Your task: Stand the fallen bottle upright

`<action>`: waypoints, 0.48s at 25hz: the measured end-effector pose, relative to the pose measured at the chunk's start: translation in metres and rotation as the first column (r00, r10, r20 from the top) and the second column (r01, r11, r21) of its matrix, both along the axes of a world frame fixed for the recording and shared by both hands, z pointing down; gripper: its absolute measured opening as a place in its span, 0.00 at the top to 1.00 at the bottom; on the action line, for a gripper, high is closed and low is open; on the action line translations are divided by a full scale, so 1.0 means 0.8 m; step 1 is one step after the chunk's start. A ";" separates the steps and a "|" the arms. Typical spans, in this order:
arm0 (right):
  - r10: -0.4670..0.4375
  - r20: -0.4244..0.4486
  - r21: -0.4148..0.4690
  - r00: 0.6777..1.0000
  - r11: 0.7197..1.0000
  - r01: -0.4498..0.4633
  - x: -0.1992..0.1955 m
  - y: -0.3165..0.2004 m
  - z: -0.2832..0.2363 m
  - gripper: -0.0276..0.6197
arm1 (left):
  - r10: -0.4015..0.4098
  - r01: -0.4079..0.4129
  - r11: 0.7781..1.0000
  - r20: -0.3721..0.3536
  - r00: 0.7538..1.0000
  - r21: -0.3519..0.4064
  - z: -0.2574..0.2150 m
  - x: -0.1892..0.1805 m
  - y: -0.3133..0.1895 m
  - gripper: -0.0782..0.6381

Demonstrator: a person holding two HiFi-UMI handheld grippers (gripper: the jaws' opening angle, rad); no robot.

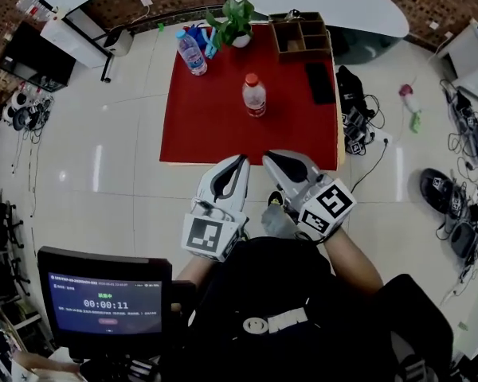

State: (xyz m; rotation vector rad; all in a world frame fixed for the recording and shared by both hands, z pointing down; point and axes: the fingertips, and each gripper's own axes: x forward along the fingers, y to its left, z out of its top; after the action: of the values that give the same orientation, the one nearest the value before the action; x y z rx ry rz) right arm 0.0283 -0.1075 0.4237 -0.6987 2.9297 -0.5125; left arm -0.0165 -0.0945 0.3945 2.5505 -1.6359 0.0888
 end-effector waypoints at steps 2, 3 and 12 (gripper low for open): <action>0.013 -0.005 0.000 1.000 1.000 -0.013 -0.004 0.016 0.001 0.95 | 0.025 -0.025 1.000 0.000 1.000 -0.002 0.001 -0.001 0.016 0.89; 0.019 -0.008 0.003 1.000 1.000 -0.019 -0.006 0.025 0.001 0.95 | 0.031 -0.031 1.000 -0.001 1.000 -0.003 0.001 -0.002 0.024 0.89; 0.095 -0.073 0.056 0.993 0.994 -0.091 -0.039 0.169 -0.017 0.95 | 0.043 -0.042 0.999 -0.051 0.998 0.025 -0.017 -0.042 0.150 0.89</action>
State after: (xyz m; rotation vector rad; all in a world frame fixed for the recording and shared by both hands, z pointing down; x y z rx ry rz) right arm -0.0030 0.0277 0.4100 -0.8618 2.9499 -0.4077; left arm -0.0502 0.0253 0.3808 2.5831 -1.5741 0.0075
